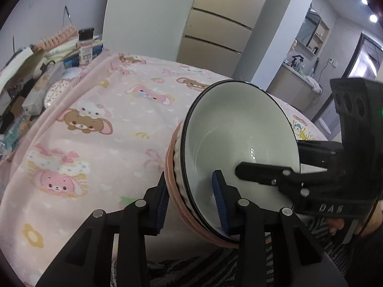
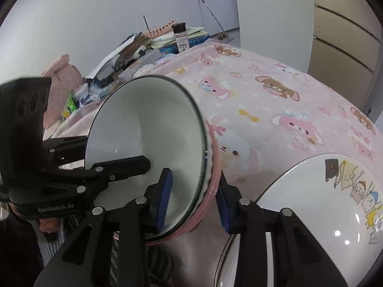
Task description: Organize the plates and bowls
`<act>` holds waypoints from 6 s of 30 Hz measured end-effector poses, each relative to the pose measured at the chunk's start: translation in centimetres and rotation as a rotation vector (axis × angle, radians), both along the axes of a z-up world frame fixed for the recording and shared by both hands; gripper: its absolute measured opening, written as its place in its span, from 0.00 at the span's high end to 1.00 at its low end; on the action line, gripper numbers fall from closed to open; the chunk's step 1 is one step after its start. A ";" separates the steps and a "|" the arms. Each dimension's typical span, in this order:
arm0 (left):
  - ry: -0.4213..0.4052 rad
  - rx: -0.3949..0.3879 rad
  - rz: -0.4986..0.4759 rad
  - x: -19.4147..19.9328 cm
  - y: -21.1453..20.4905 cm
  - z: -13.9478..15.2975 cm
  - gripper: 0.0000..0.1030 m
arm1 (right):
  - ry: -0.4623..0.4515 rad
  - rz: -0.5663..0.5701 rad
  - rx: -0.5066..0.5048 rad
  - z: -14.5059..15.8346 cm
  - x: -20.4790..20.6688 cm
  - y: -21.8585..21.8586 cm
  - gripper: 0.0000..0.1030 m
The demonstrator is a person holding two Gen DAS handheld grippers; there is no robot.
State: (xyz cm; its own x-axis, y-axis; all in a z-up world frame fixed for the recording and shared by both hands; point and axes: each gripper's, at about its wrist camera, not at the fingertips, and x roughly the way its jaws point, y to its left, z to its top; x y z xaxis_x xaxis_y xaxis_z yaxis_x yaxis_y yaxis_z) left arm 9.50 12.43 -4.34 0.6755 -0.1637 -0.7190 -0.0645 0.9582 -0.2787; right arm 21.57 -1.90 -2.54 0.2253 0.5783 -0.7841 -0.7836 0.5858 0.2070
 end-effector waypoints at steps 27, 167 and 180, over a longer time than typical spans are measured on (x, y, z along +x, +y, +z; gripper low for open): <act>-0.104 -0.124 0.086 -0.7 3.2 1.8 0.74 | 0.088 -0.077 0.164 0.9 0.5 -0.6 0.72; -0.534 0.348 -0.153 -8.9 -15.4 7.0 0.00 | -0.626 -0.526 0.188 7.6 -15.1 -20.6 0.00; -0.467 0.330 -0.153 -7.4 -14.8 4.6 0.00 | -0.644 -0.532 0.111 5.6 -15.2 -19.0 0.00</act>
State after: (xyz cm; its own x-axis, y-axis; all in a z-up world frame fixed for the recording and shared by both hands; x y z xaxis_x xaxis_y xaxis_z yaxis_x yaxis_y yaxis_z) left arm 2.13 -2.41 0.30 0.9191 -0.1030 -0.3803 0.1397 0.9877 0.0700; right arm 6.38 -20.93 3.06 0.8733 0.3350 -0.3538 -0.3939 0.9128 -0.1079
